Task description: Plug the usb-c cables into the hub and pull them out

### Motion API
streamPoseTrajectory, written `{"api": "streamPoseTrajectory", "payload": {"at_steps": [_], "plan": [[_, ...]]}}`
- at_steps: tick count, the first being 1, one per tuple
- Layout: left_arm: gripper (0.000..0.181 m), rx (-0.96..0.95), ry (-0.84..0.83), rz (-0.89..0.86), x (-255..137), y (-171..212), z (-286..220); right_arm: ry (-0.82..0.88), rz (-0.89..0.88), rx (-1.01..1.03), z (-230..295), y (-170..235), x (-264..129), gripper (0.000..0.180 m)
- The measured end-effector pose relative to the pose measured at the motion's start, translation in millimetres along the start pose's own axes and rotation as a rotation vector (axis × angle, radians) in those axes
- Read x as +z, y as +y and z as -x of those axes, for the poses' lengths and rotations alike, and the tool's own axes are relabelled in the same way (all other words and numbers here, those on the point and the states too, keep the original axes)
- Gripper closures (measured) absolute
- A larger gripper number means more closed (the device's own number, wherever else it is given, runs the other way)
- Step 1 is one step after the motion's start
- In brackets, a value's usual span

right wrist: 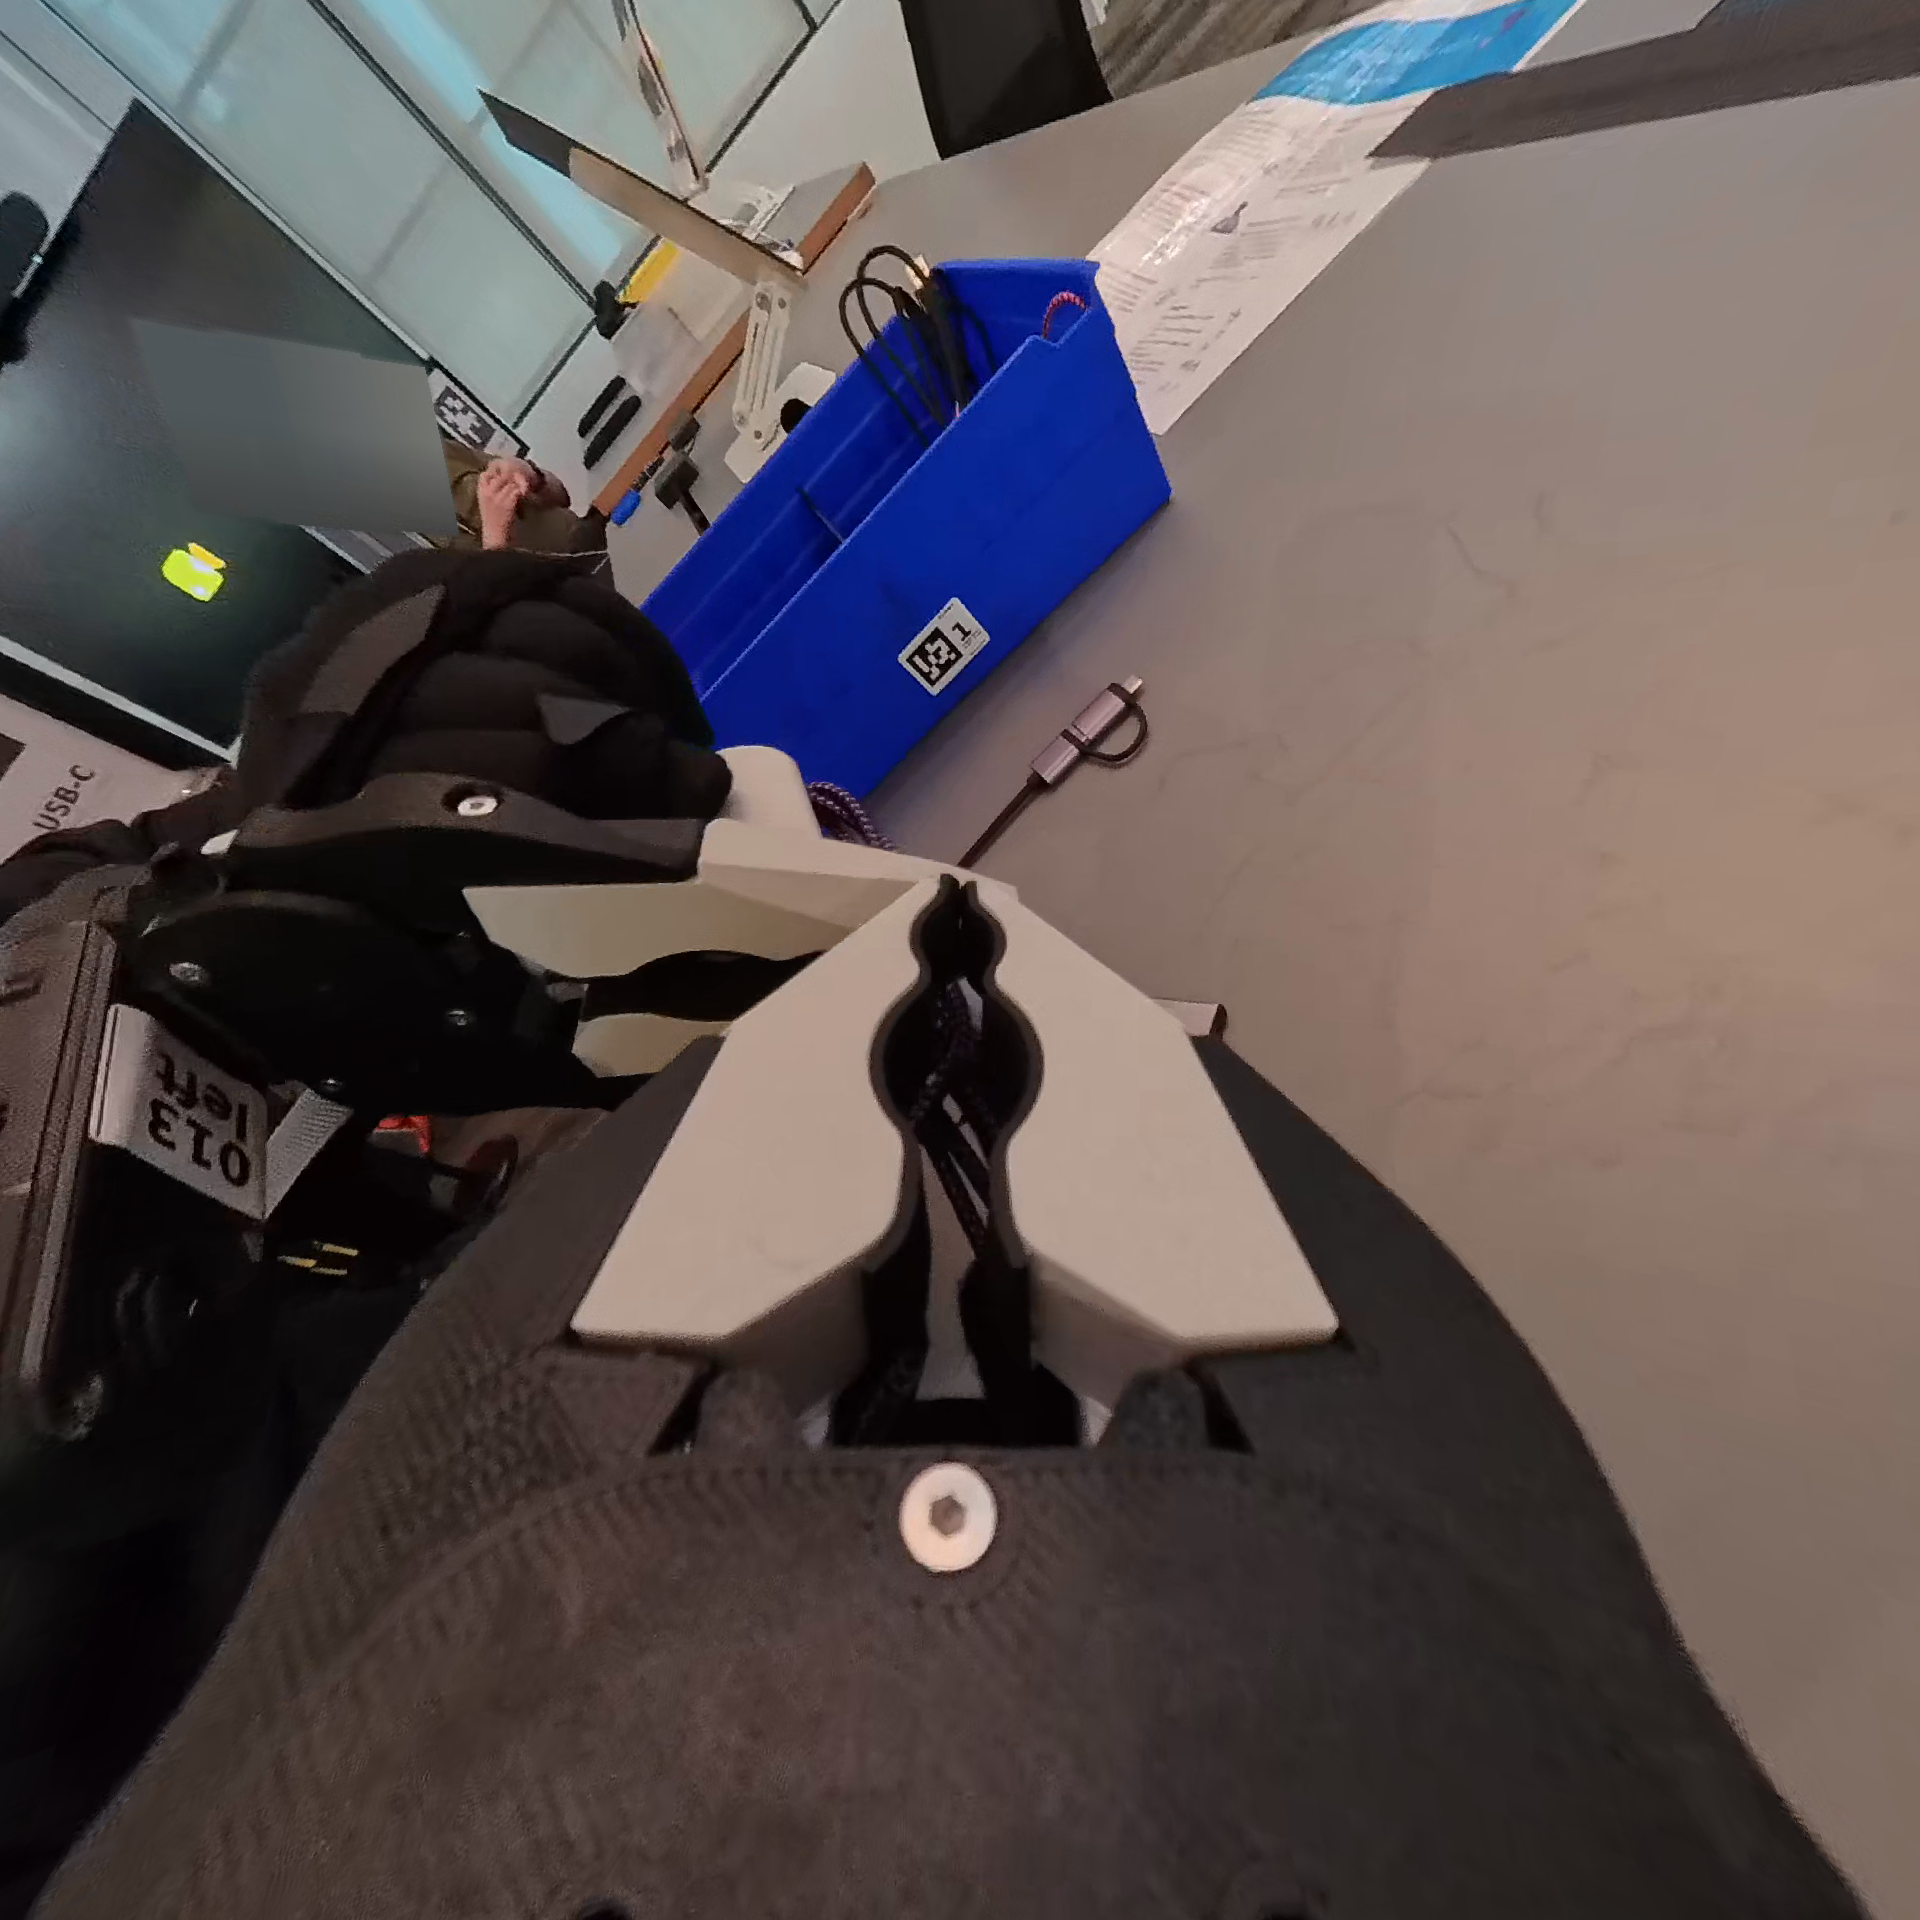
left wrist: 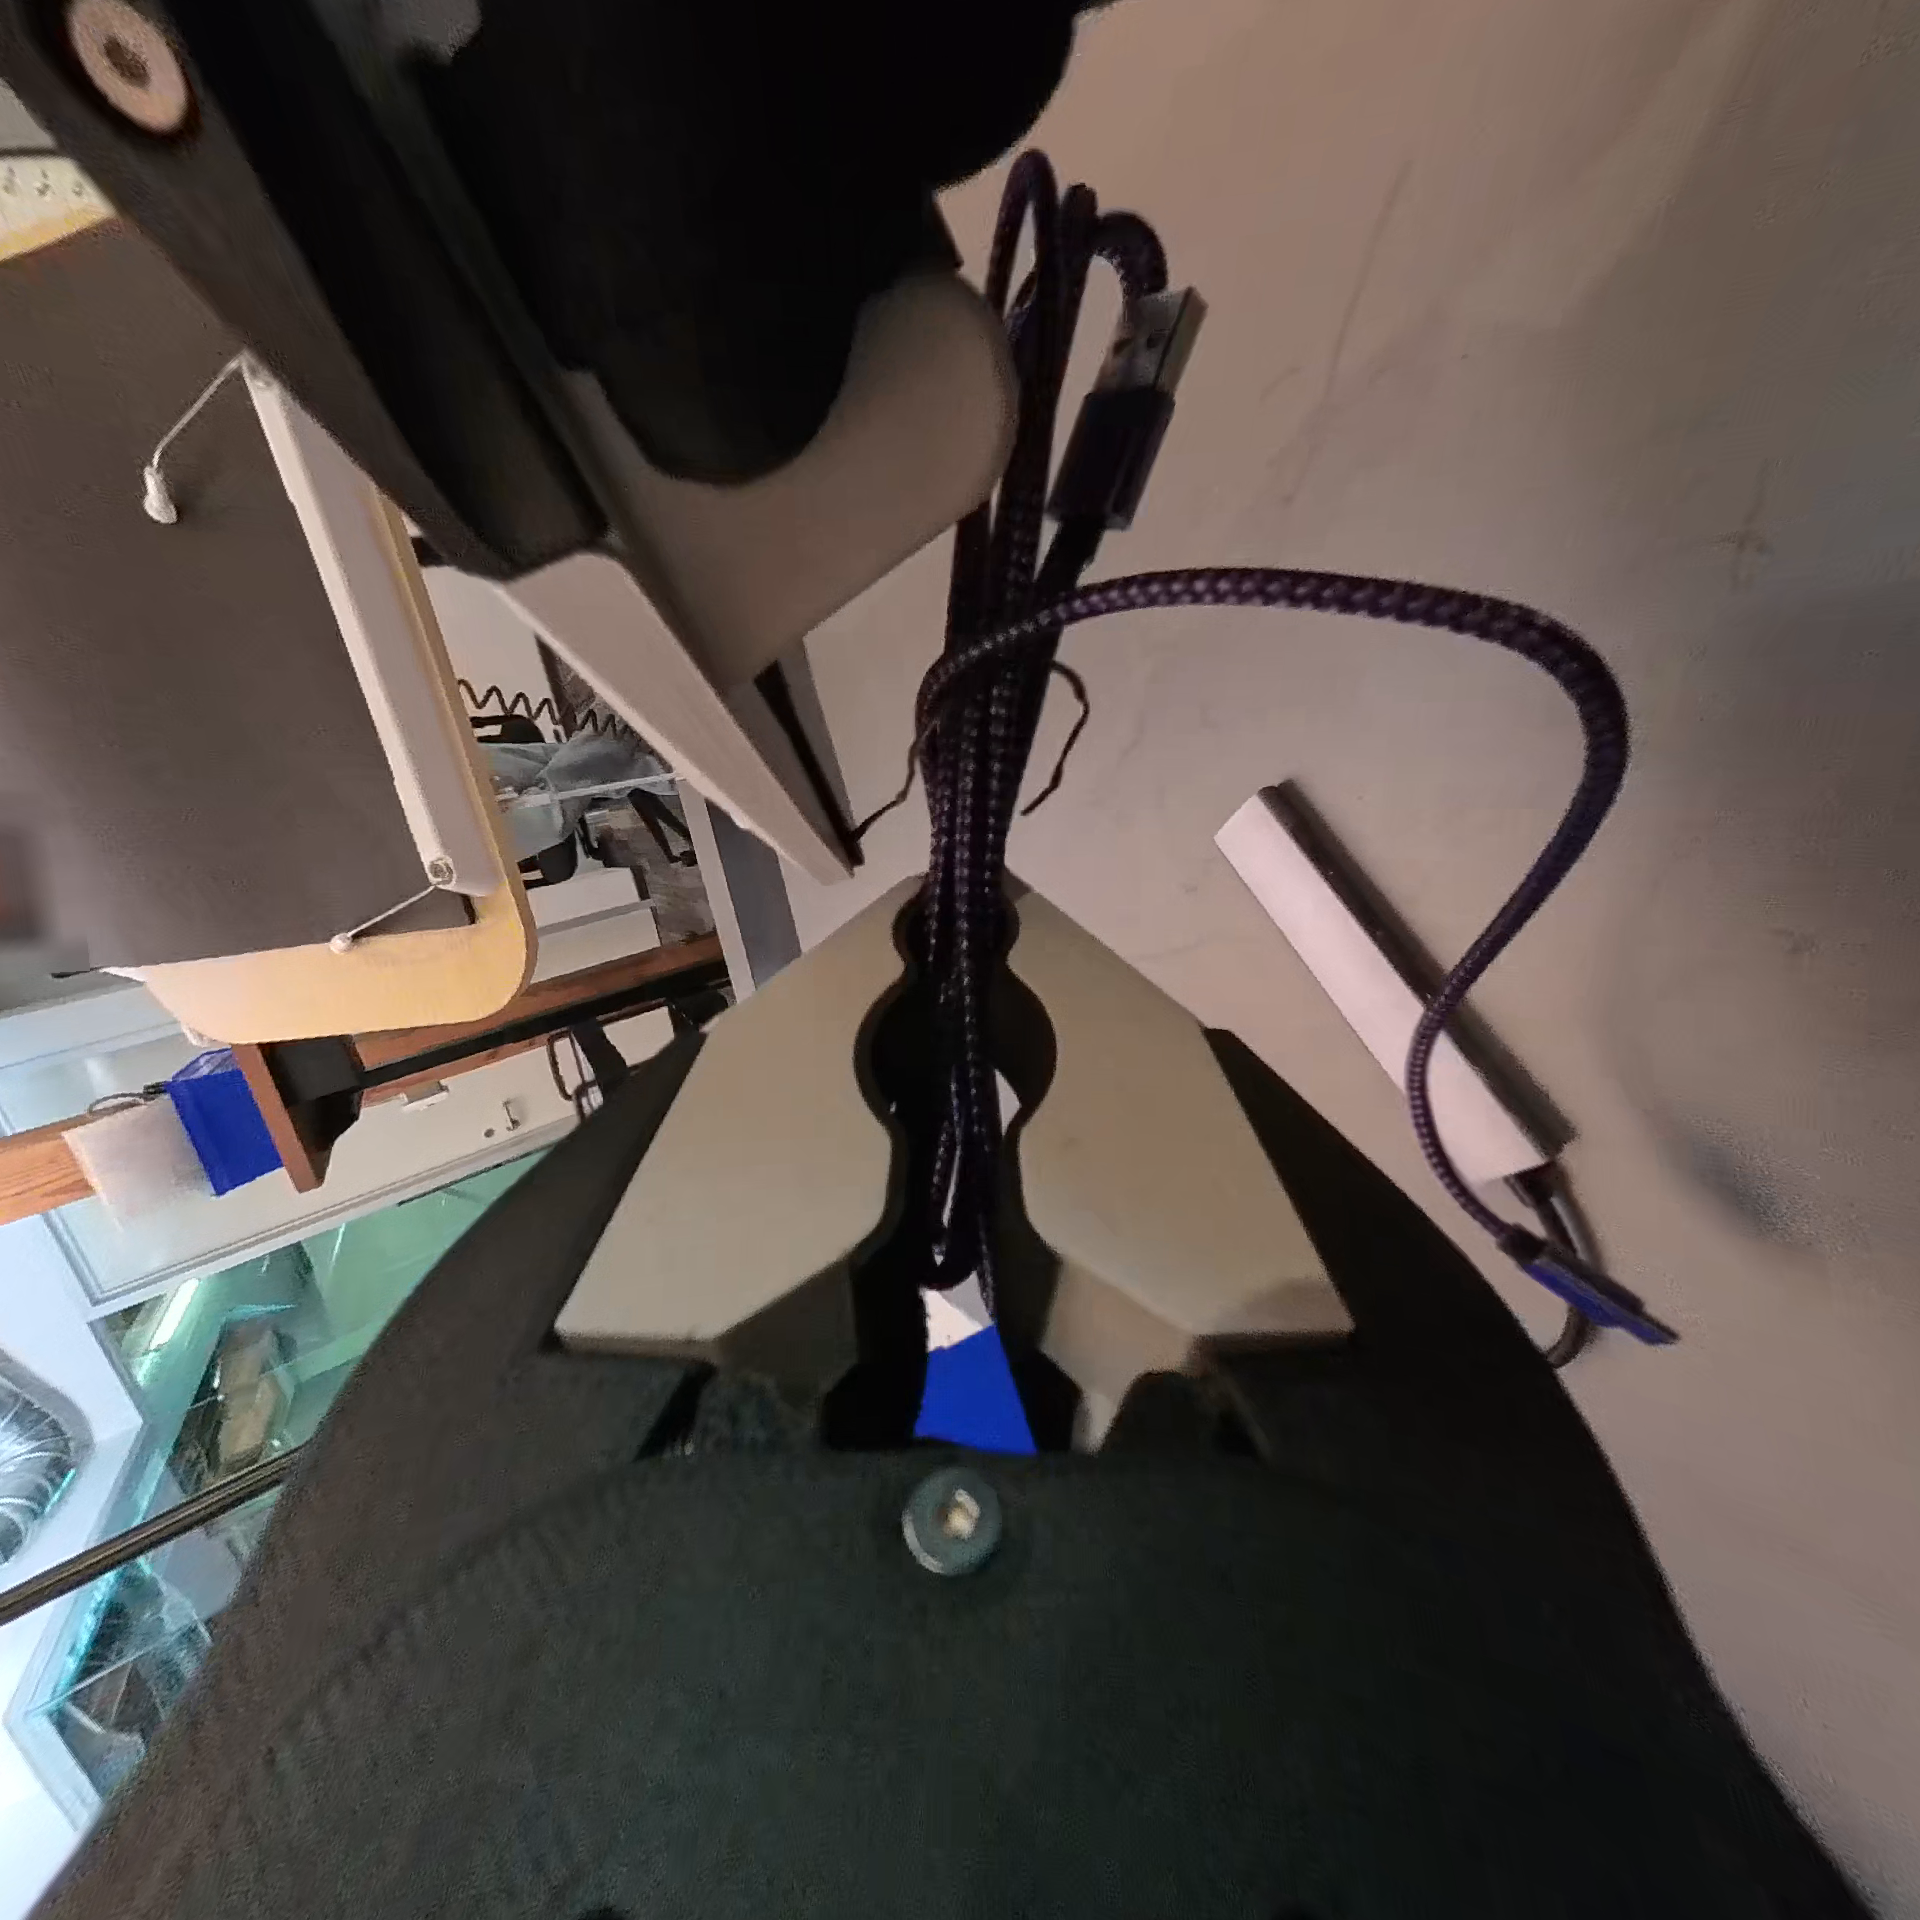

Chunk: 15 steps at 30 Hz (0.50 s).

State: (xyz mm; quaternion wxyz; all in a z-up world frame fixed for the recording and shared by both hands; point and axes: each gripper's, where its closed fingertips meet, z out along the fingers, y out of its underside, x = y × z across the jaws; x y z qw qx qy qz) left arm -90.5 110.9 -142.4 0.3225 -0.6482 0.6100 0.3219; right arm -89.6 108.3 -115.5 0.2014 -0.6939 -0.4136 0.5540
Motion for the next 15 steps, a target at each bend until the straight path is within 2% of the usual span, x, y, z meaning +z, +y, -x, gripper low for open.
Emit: {"api": "streamPoseTrajectory", "payload": {"at_steps": [6, 15], "plan": [[0.177, -0.006, 0.003, -0.021, 1, -3, -4, 0.028, 0.058, 0.046, -16, 6, 1, 0.18], [0.177, -0.038, 0.08, -0.068, 1, -9, -23, -0.019, 0.214, 0.139, -24, 33, 9, 0.18]]}}
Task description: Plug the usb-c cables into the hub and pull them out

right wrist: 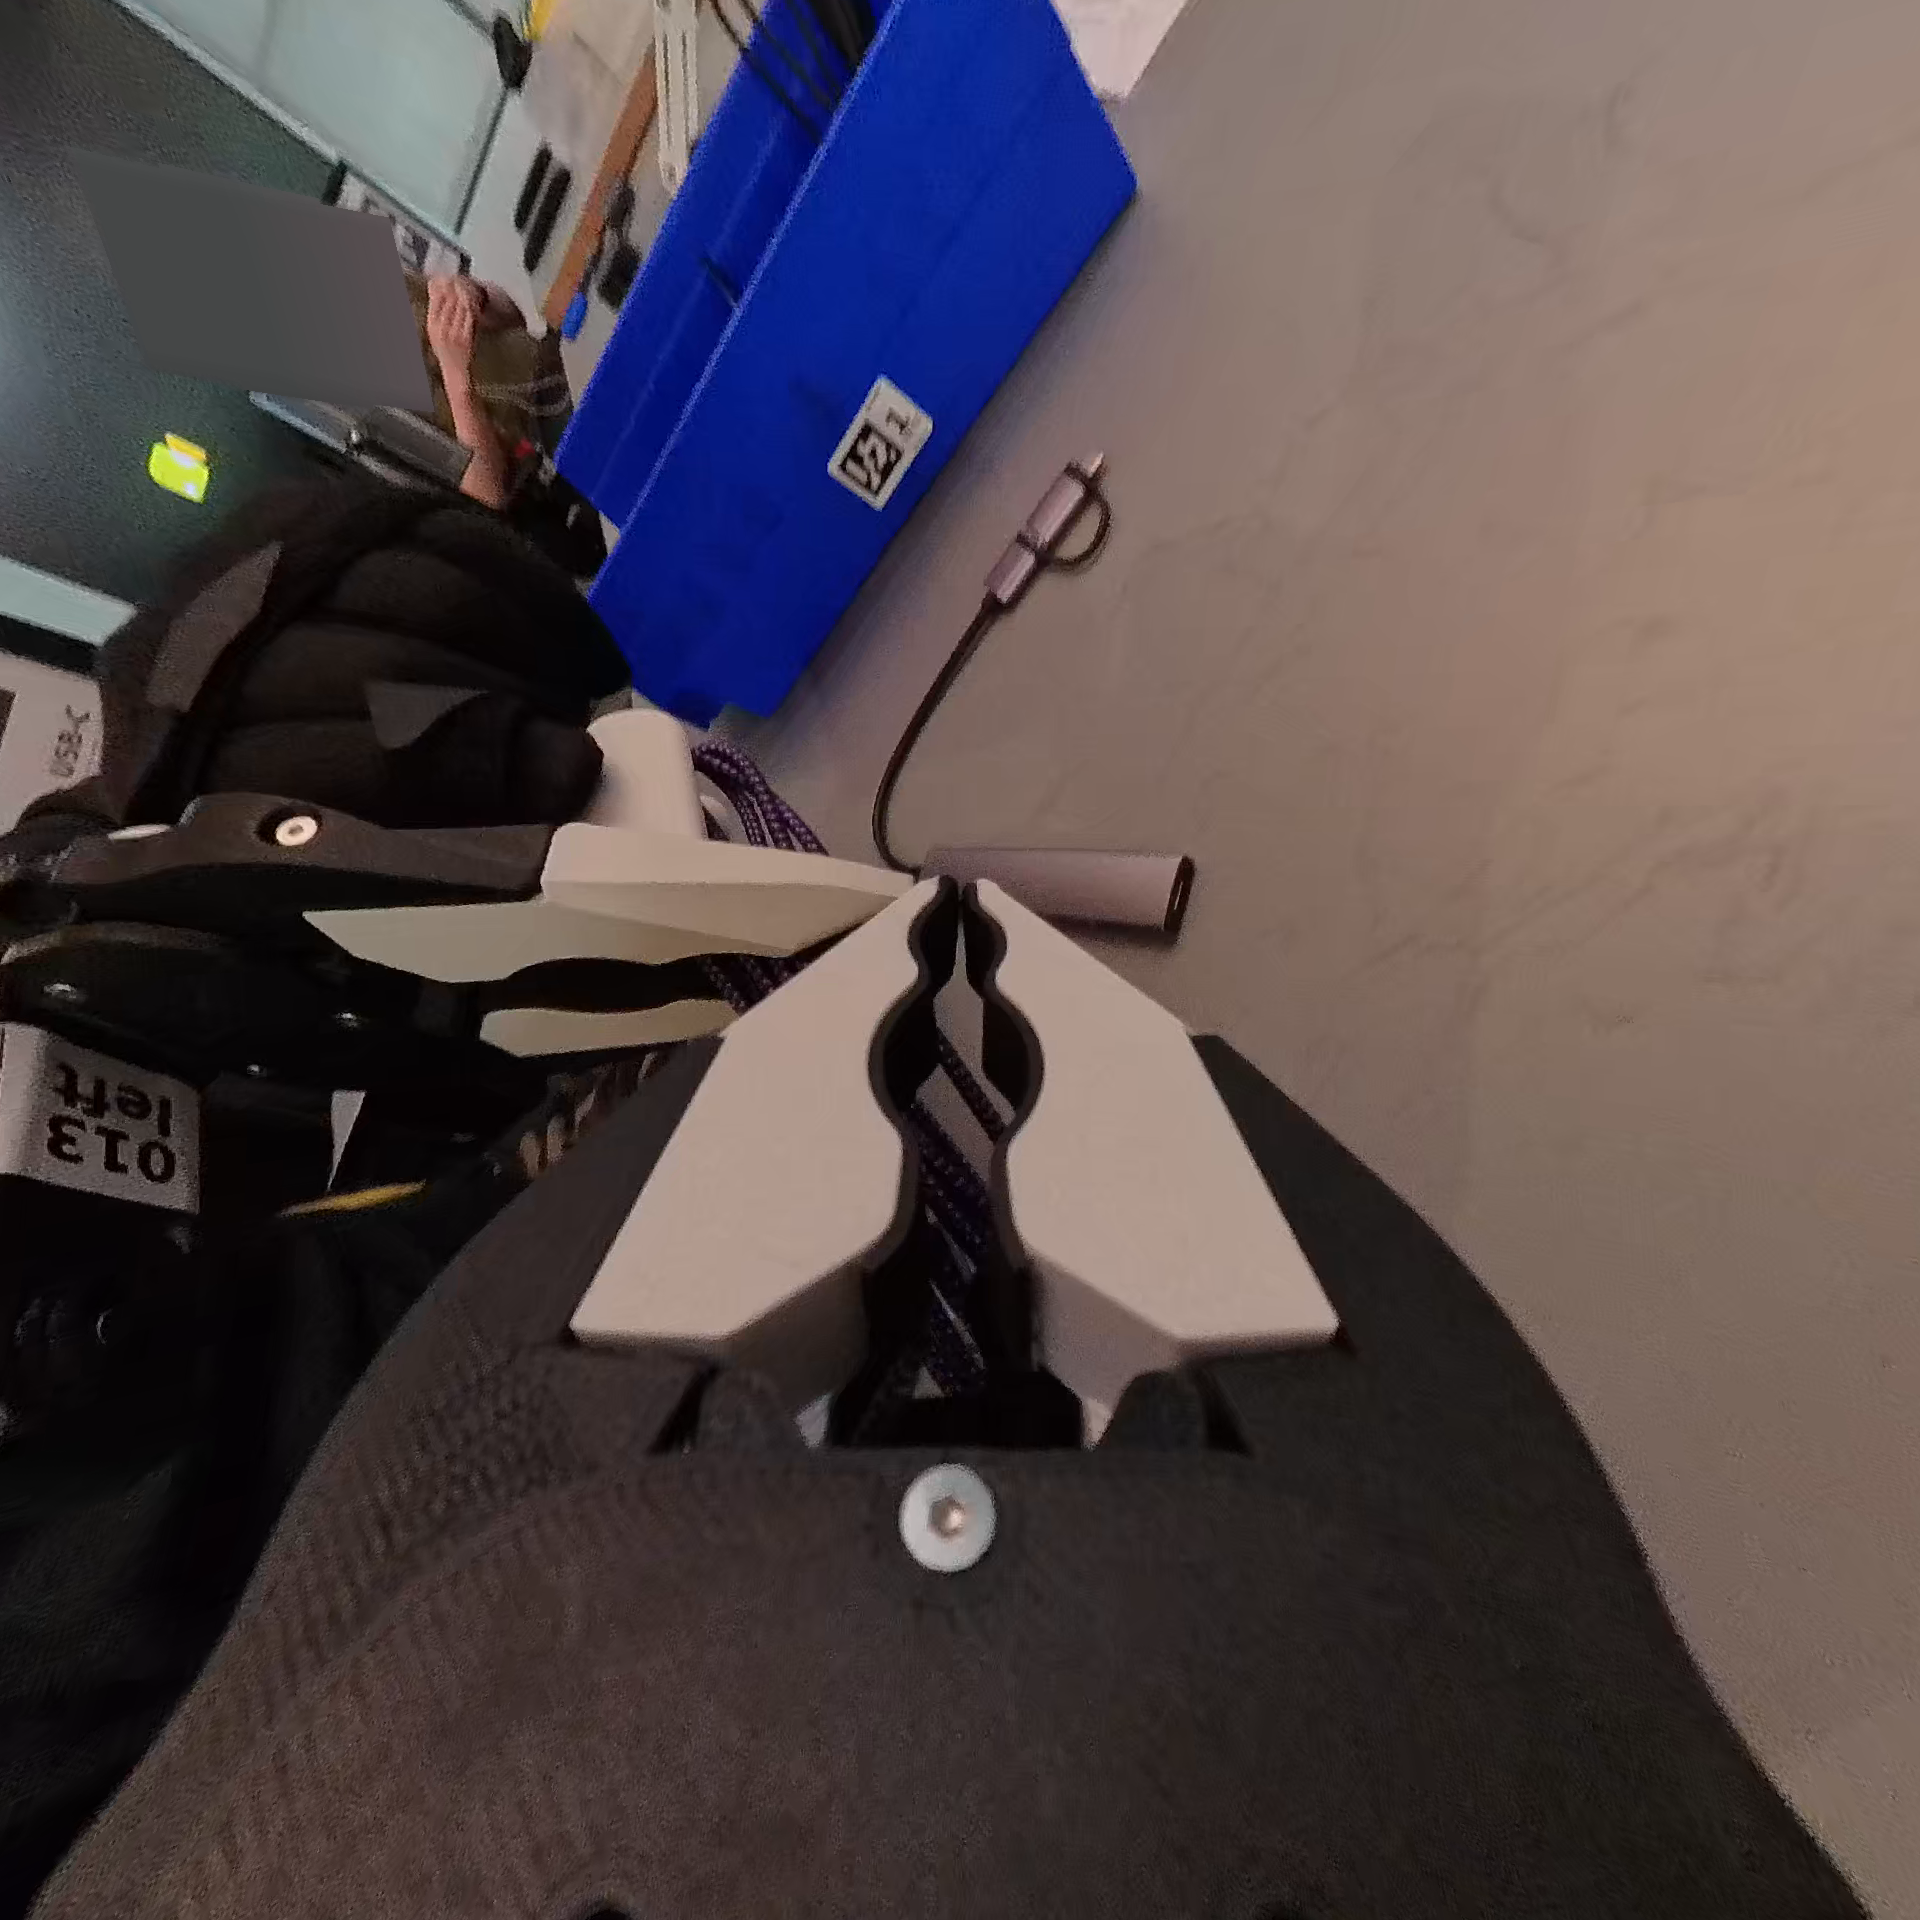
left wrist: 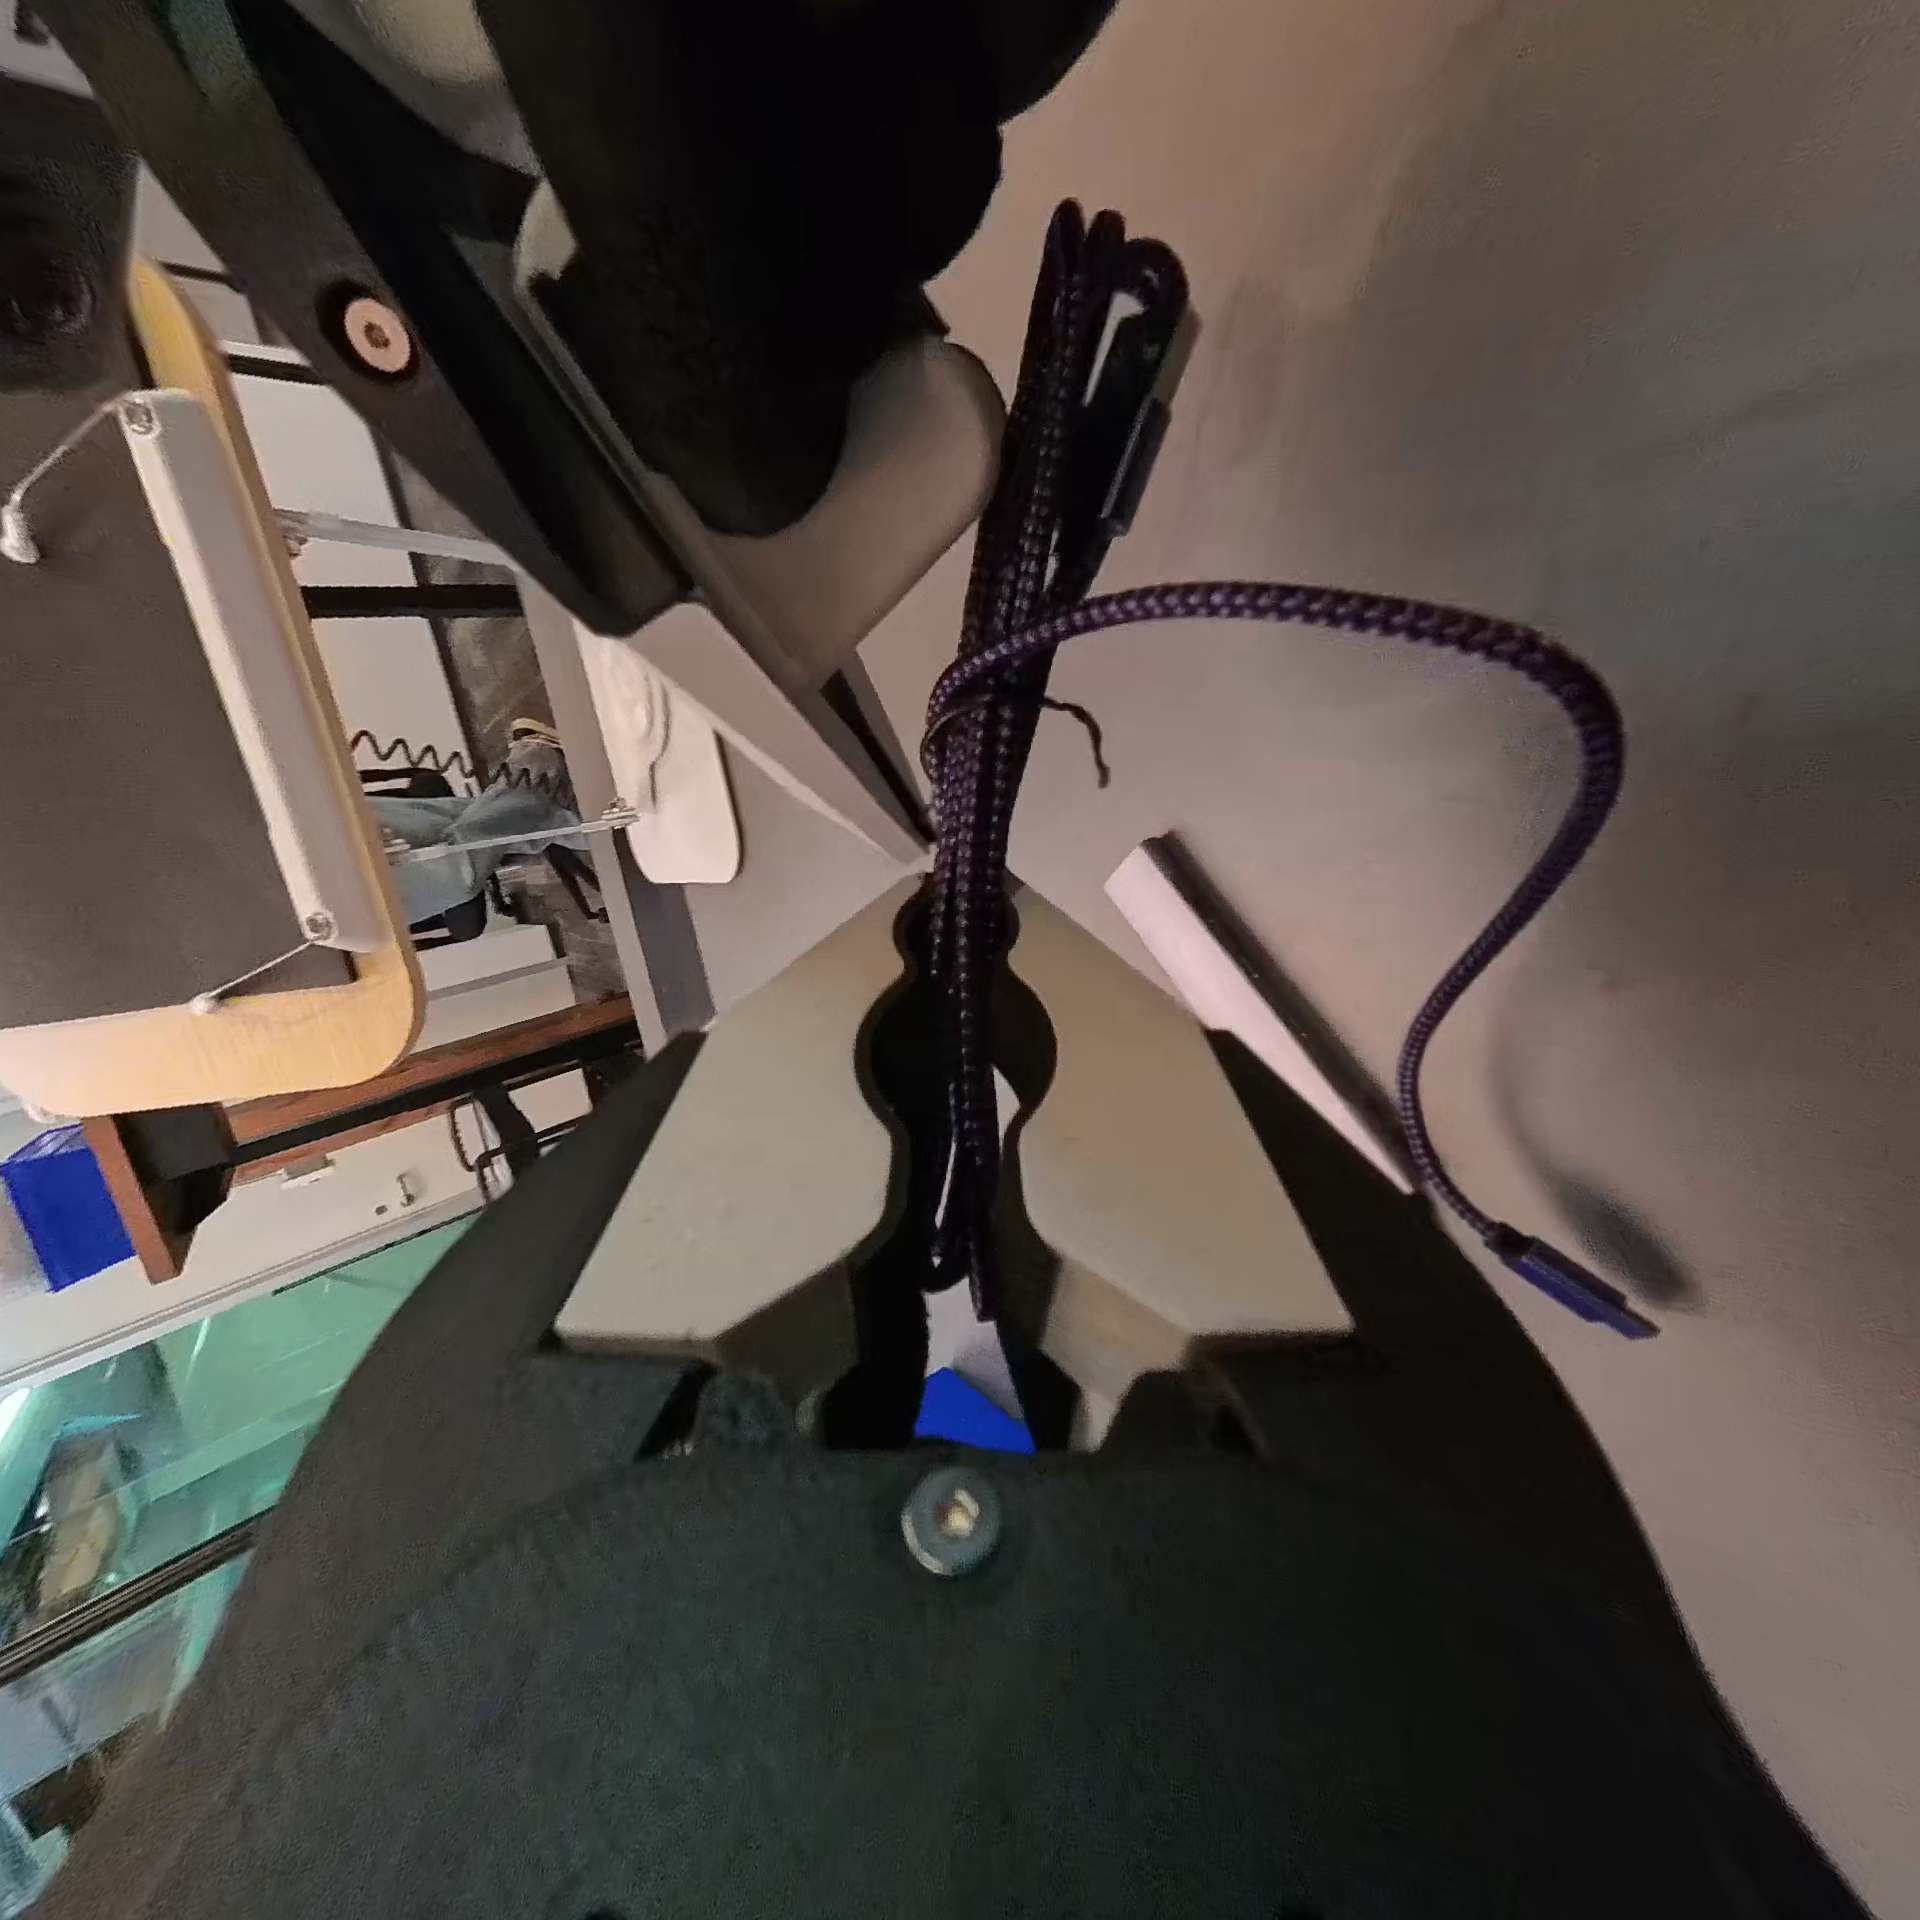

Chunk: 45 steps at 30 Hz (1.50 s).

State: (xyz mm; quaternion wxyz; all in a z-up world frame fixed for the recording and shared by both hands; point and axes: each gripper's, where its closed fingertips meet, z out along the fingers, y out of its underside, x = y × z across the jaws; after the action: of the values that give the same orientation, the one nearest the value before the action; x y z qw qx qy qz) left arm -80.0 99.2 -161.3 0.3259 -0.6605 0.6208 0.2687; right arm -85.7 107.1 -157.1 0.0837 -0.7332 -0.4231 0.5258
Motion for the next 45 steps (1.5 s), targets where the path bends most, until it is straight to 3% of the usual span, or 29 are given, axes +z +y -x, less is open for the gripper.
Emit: {"api": "streamPoseTrajectory", "payload": {"at_steps": [7, 16, 20, 24, 31, 42, 45], "plan": [[0.177, -0.043, 0.08, -0.036, 1, -5, -12, -0.044, 0.111, 0.07, -6, 18, 7, 0.168], [0.177, -0.087, 0.14, -0.07, 2, -9, -18, -0.051, 0.088, 0.092, -13, 13, -2, 0.147], [0.177, -0.107, 0.191, -0.074, 2, -9, -23, -0.105, 0.0, 0.072, -5, -3, -17, 0.132], [0.178, -0.159, 0.228, -0.084, -2, -5, -19, -0.072, -0.132, -0.07, 1, -19, -48, 0.129], [0.178, -0.242, 0.235, -0.097, -14, 5, 3, 0.087, -0.339, -0.218, -12, -14, -100, 0.142], [0.178, -0.354, 0.259, -0.12, -29, 6, 26, -0.031, -0.47, -0.266, -7, 16, -81, 0.139], [0.178, -0.392, 0.267, -0.136, -32, 5, 33, -0.091, -0.497, -0.285, 5, 15, -71, 0.13]]}}
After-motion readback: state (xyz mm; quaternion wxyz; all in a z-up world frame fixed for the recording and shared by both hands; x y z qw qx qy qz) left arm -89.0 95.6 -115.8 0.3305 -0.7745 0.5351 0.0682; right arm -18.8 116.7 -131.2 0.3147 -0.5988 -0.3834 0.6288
